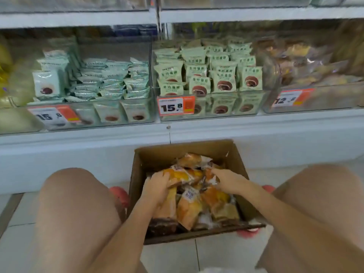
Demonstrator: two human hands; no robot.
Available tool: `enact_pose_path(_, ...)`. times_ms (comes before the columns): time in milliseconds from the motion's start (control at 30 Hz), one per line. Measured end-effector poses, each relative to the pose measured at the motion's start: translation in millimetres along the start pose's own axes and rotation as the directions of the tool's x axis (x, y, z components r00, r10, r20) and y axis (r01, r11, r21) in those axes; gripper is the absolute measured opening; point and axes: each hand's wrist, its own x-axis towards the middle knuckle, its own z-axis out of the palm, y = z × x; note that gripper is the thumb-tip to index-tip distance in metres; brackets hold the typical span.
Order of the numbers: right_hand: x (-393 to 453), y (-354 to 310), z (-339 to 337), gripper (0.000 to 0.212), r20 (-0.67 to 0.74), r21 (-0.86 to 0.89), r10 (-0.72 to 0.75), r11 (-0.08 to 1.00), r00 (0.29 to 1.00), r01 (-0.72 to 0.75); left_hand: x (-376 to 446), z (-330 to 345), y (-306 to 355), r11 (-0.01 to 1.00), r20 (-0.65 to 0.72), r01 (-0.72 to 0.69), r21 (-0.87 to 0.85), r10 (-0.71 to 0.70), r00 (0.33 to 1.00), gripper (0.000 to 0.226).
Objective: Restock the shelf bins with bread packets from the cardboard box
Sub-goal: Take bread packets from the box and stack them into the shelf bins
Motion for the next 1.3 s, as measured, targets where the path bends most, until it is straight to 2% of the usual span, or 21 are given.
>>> enact_pose_path(100, 6.4, -6.1, 26.8, 0.045, 0.087, -0.083, -0.010, 0.996, 0.996, 0.017, -2.9, 24.3, -0.9, 0.991, 0.075, 0.127, -0.032, -0.125, 0.989, 0.036)
enact_pose_path(200, 14.1, -15.8, 52.9, 0.069, 0.046, -0.142, -0.048, 0.988, 0.998, 0.054, -2.0, 34.1, 3.5, 0.972, 0.025, 0.197, -0.129, -0.195, 0.980, 0.042)
enact_pose_path(333, 21.7, -23.6, 77.2, 0.076, 0.046, -0.385, -0.148, 0.910, 0.988, 0.155, -5.7, 37.2, 4.7, 0.959, -0.032, 0.239, -0.153, -0.246, 0.969, 0.044)
enact_pose_path(433, 26.6, -27.3, 73.2, 0.060, 0.011, -0.457, -0.212, 0.868, 0.977, 0.194, -7.4, 33.7, 10.1, 0.964, -0.093, 0.168, -0.207, -0.190, 0.977, 0.038)
enact_pose_path(533, 30.8, -28.2, 57.3, 0.040, -0.040, -0.512, -0.300, 0.825, 0.953, 0.239, -7.8, 31.6, 13.2, 0.935, -0.164, 0.078, -0.345, -0.142, 0.976, 0.036)
enact_pose_path(633, 30.8, -25.5, 40.1, 0.020, -0.043, -0.399, -0.343, 0.867, 0.938, 0.299, -7.7, 25.5, 18.5, 0.816, -0.162, 0.053, -0.576, -0.177, 0.971, 0.033)
enact_pose_path(667, 30.7, -24.3, 35.4, 0.009, -0.039, -0.293, -0.349, 0.900, 0.936, 0.323, -7.8, 22.9, 20.7, 0.726, -0.106, 0.064, -0.685, -0.186, 0.977, 0.030)
enact_pose_path(733, 27.4, -25.9, 26.5, 0.021, -0.066, -0.015, -0.356, 0.934, 0.932, 0.356, -9.3, 16.3, 24.4, 0.506, 0.085, 0.134, -0.852, -0.118, 0.989, 0.030)
enact_pose_path(767, 23.9, -29.4, 21.5, 0.024, -0.105, 0.105, -0.360, 0.923, 0.927, 0.371, -11.1, 13.3, 25.5, 0.440, 0.178, 0.177, -0.881, -0.039, 0.983, 0.034)
enact_pose_path(833, 15.7, -38.7, 12.1, 0.017, -0.219, 0.281, -0.350, 0.871, 0.911, 0.402, -14.2, 11.4, 26.7, 0.426, 0.288, 0.213, -0.879, 0.119, 0.950, 0.048)
enact_pose_path(867, 13.2, -41.8, 9.4, 0.016, -0.259, 0.349, -0.331, 0.844, 0.908, 0.407, -15.7, 11.5, 26.8, 0.438, 0.292, 0.198, -0.877, 0.159, 0.943, 0.046)
enact_pose_path(933, 8.6, -44.7, 5.4, 0.021, -0.285, 0.442, -0.299, 0.802, 0.910, 0.402, -16.6, 11.0, 25.9, 0.452, 0.263, 0.172, -0.875, 0.147, 0.954, 0.028)
enact_pose_path(967, 7.7, -44.5, 5.3, 0.022, -0.293, 0.466, -0.290, 0.789, 0.911, 0.401, -15.8, 11.2, 24.1, 0.434, 0.254, 0.177, -0.884, 0.127, 0.959, 0.028)
enact_pose_path(1067, 5.4, -42.4, 1.2, 0.020, -0.327, 0.534, -0.204, 0.766, 0.923, 0.358, -17.6, 7.1, 21.5, 0.353, 0.283, 0.236, -0.905, 0.085, 0.955, 0.051)
enact_pose_path(1133, 0.3, -38.8, -8.2, 0.029, -0.290, 0.595, -0.103, 0.759, 0.951, 0.263, -19.5, 5.6, 19.2, 0.294, 0.289, 0.268, -0.918, 0.033, 0.957, 0.055)
enact_pose_path(1233, -11.0, -29.2, -18.5, 0.046, -0.146, 0.668, 0.013, 0.739, 0.989, 0.089, -21.8, 2.9, 13.9, 0.177, 0.265, 0.277, -0.944, -0.090, 0.960, 0.048)
enact_pose_path(1300, -17.2, -26.7, -17.6, 0.049, -0.022, 0.750, 0.033, 0.661, 0.999, -0.005, -21.8, 1.2, 9.2, 0.096, 0.230, 0.248, -0.964, -0.170, 0.958, 0.047)
